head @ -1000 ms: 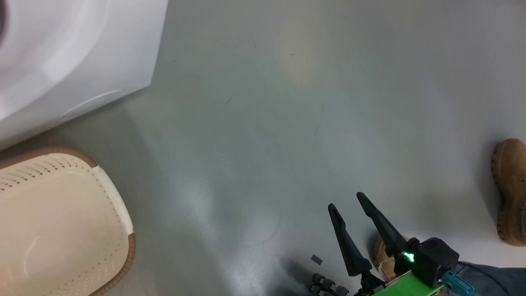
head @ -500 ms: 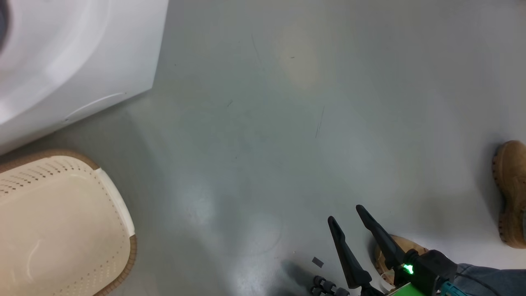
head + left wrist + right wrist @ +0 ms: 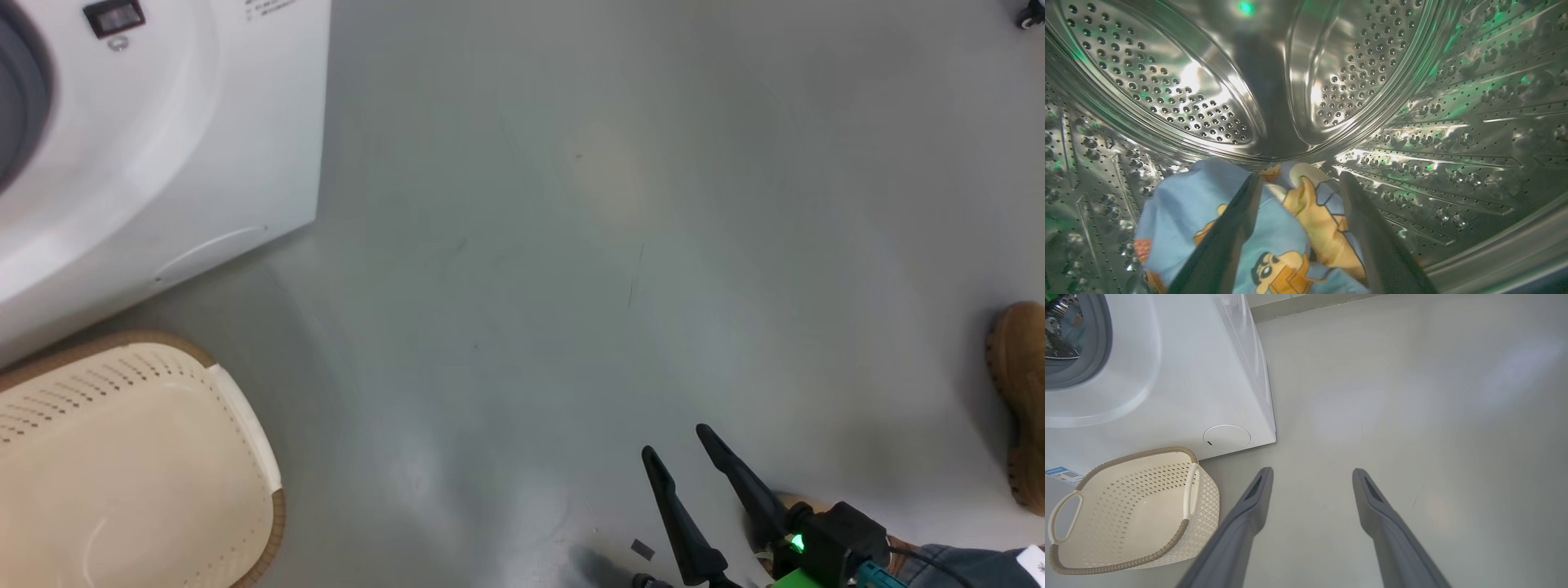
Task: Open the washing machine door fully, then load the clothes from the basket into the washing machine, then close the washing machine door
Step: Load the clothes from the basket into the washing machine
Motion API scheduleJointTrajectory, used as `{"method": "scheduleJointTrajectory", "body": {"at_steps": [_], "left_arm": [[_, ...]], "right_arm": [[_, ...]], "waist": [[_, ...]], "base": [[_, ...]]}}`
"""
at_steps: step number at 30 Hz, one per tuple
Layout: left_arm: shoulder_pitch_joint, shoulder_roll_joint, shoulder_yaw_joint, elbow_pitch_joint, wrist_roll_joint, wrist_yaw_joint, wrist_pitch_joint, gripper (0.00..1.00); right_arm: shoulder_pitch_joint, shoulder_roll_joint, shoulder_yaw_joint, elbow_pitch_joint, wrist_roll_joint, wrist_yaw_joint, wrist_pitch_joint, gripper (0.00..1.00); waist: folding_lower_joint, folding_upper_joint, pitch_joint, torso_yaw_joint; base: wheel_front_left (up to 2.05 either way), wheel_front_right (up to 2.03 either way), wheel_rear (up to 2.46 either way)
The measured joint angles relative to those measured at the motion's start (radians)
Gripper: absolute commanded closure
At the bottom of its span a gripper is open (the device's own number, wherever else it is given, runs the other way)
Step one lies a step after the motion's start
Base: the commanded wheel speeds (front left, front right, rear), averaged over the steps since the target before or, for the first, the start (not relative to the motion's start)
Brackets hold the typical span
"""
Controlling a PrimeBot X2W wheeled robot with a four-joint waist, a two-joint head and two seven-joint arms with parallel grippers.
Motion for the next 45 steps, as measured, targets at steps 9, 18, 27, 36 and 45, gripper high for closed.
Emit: {"method": "scheduleJointTrajectory", "body": {"at_steps": [9,18,27,36,45], "left_arm": [[0.014,-0.047,0.006,0.066,-0.021,0.035,0.000,0.00],[0.110,-0.108,0.032,0.009,-0.066,0.078,0.000,0.00],[0.258,-0.194,0.034,-0.054,-0.086,0.059,0.000,0.00],[0.403,-0.274,0.025,-0.151,-0.100,0.025,0.000,0.00],[0.553,-0.344,-0.012,-0.237,-0.108,-0.013,0.000,0.00]], "right_arm": [[-0.008,0.000,0.010,0.034,-0.009,0.000,0.000,0.00],[-0.029,-0.002,0.002,0.060,-0.019,0.000,0.000,0.00],[-0.043,-0.003,-0.010,0.087,-0.029,0.000,0.000,0.00],[-0.054,-0.004,-0.029,0.116,-0.037,0.000,0.000,0.00],[-0.055,-0.007,-0.058,0.141,-0.054,0.000,0.000,0.00]], "waist": [[0.0000,0.0000,-0.073,0.014],[0.0000,0.0000,-0.136,0.052],[0.0000,0.0000,-0.204,0.109],[0.0000,0.0000,-0.274,0.187],[0.0000,0.0000,-0.354,0.266]], "base": [[0.00,0.00,0.00],[0.00,0.00,0.00],[0.00,0.00,0.00],[0.00,0.00,0.00],[0.00,0.00,0.00]]}}
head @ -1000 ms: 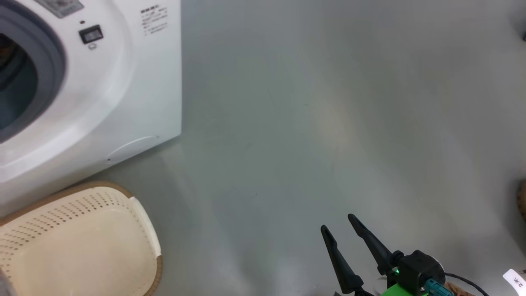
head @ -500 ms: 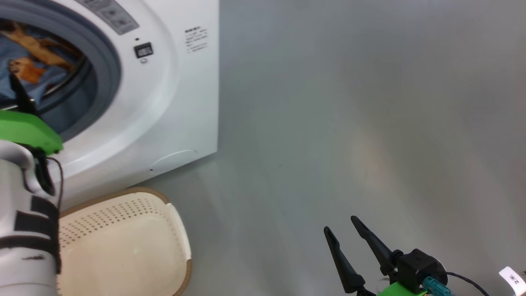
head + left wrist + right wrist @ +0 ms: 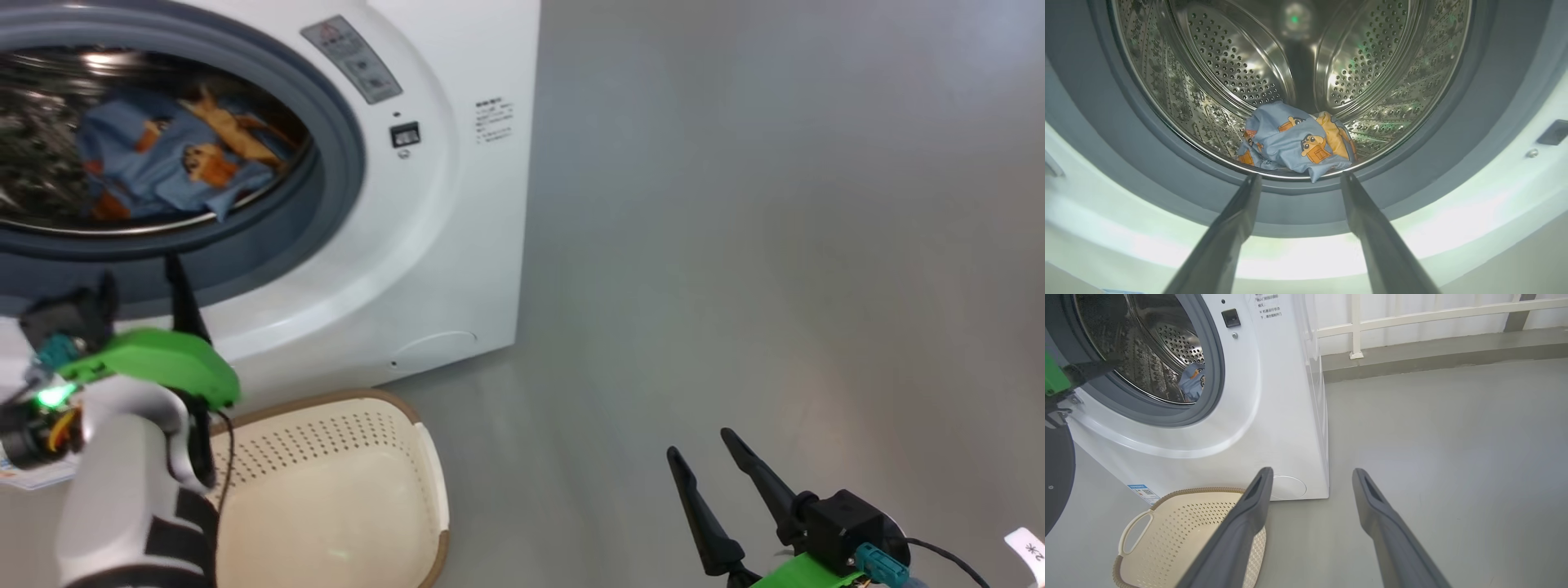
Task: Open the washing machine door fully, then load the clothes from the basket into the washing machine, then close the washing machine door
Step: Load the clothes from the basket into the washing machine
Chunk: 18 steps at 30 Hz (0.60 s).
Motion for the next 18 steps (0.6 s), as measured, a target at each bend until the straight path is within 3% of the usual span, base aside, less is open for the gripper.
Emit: {"method": "scheduleJointTrajectory", "body": {"at_steps": [8,11,18], "left_arm": [[0.121,-0.026,-0.080,-0.063,-0.040,-0.012,0.000,0.00],[0.176,-0.026,-0.142,-0.093,-0.104,-0.010,0.000,0.00],[0.319,-0.025,-0.280,-0.197,-0.229,0.040,0.000,0.00]], "right_arm": [[0.017,-0.008,-0.020,0.014,-0.007,0.000,0.000,0.00],[0.018,-0.024,-0.024,0.018,-0.007,0.000,0.000,0.00],[0.022,-0.038,-0.044,0.018,-0.005,0.000,0.000,0.00]], "waist": [[0.0000,0.0000,-0.082,0.052],[0.0000,0.0000,-0.111,0.068],[0.0000,0.0000,-0.170,0.094]], "base": [[0.00,0.00,0.00],[0.00,0.00,0.00],[0.00,0.00,0.00]]}}
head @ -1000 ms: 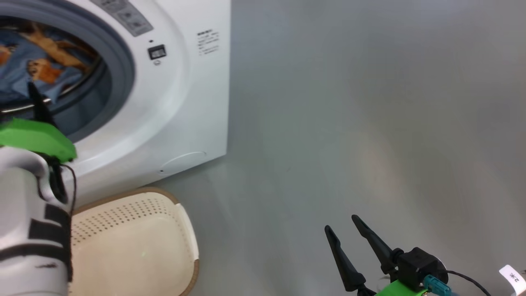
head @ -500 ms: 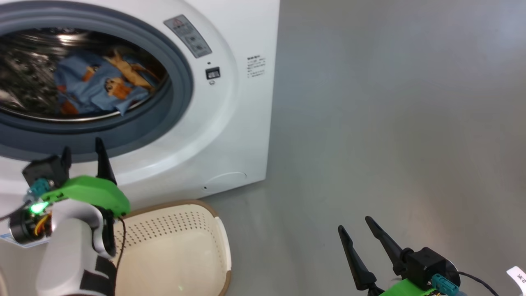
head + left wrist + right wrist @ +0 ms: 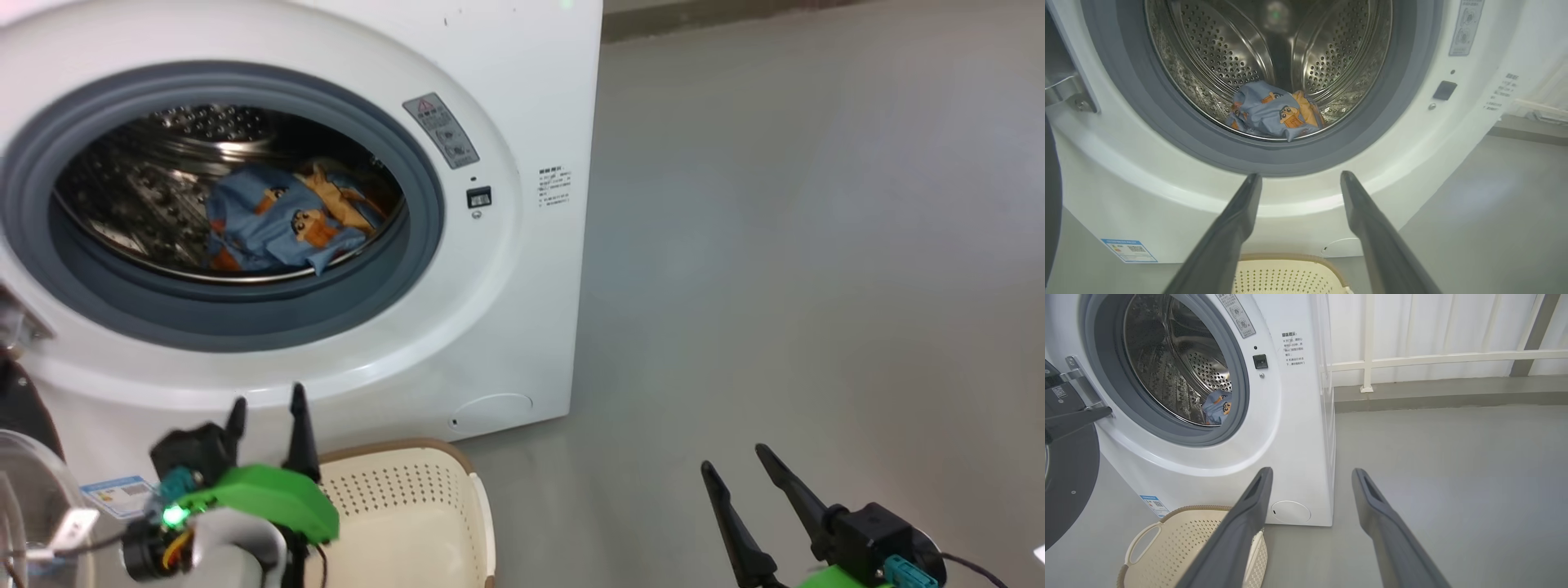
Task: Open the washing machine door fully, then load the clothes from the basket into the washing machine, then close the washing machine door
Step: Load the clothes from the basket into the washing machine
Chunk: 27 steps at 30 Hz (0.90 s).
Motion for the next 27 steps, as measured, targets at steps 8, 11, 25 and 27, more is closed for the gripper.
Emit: {"method": "scheduleJointTrajectory", "body": {"at_steps": [8,11,25,27], "left_arm": [[0.127,0.001,-0.091,-0.142,-0.045,0.062,0.000,0.00],[0.174,0.002,-0.096,-0.186,-0.045,0.076,0.000,0.00],[0.373,0.036,-0.064,-0.342,-0.025,0.076,0.000,0.00],[0.389,0.044,-0.048,-0.362,-0.021,0.077,0.000,0.00]], "right_arm": [[0.034,-0.018,-0.013,-0.002,0.007,0.000,0.000,0.00],[0.035,-0.019,-0.021,-0.004,0.008,0.000,0.000,0.00],[0.059,-0.031,-0.041,-0.015,0.010,0.000,0.000,0.00],[0.060,-0.036,-0.043,-0.015,0.010,0.000,0.000,0.00]], "waist": [[0.0000,0.0000,-0.042,0.030],[0.0000,0.0000,-0.054,0.042],[0.0000,0.0000,-0.094,0.097],[-0.0001,0.0000,-0.097,0.102]], "base": [[0.00,0.00,0.00],[0.00,0.00,0.00],[0.00,0.00,0.00],[0.00,0.00,0.00]]}}
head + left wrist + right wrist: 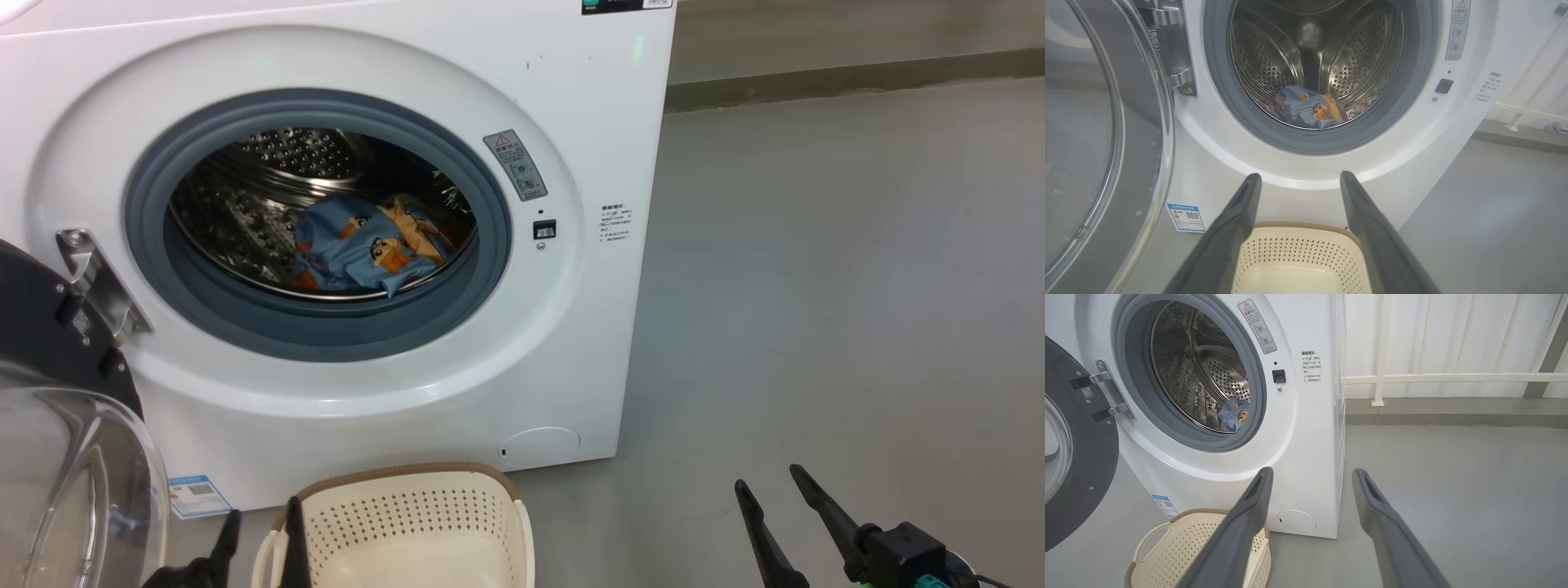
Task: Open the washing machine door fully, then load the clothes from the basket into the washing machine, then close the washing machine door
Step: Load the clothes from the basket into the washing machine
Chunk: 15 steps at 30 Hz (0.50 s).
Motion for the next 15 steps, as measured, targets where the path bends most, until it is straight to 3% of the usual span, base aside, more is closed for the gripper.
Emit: {"method": "scheduleJointTrajectory", "body": {"at_steps": [15], "left_arm": [[0.079,0.002,0.085,-0.049,0.026,-0.006,0.000,0.00]], "right_arm": [[0.014,-0.005,-0.003,0.001,0.002,0.000,0.000,0.00]], "waist": [[0.0000,0.0000,-0.020,-0.004]], "base": [[0.00,0.00,0.00]]}}
